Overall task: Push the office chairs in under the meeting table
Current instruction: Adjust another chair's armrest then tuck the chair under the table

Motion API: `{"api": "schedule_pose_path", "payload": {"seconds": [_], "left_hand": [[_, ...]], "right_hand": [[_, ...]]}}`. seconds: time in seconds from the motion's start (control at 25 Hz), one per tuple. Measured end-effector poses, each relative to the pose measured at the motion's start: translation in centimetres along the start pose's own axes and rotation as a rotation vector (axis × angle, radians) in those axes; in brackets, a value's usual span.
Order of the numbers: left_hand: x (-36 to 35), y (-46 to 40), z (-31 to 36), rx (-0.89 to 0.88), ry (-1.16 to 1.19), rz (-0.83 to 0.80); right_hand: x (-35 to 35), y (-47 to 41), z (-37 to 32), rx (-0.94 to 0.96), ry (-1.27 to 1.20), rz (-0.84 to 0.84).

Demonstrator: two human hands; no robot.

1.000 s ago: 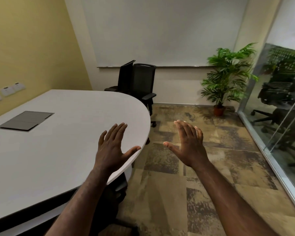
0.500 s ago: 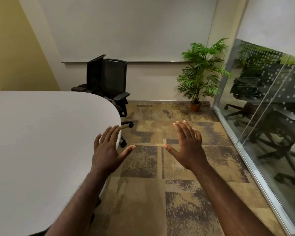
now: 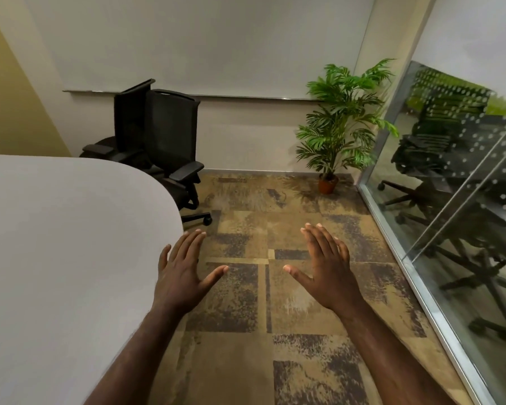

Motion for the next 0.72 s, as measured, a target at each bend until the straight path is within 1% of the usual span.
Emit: {"api": "schedule_pose_path", "payload": {"seconds": [0.16, 0.36, 0.56, 0.72], "left_hand": [[-3.3, -5.8, -2.3, 0.018, 0.001, -0.044], [-8.4, -14.3, -4.1, 0.081, 0.000, -0.097], [-13.1, -21.5, -4.5, 0.223, -0.003, -0.122], [-15.9, -26.3, -4.7, 0.296, -0.028, -0.094]], "right_hand": [[-3.1, -6.3, 2.8, 0.016, -0.039, -0.043], [-8.0, -16.4, 6.9, 0.054, -0.111, -0.069], [-12.2, -26.1, 10.8, 0.133, -0.156, -0.142], [-15.1, -32.5, 12.3, 0.224, -0.156, -0.209]]}}
Point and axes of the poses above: each hand's wrist, its own y-axis away from the middle knuckle, its own x-axis out of the back of the hand, z = x × y, the point moved 10 cm from there along -y, towards the middle knuckle, and after that the axes turned 3 degrees about z, right-handed, at the moved point
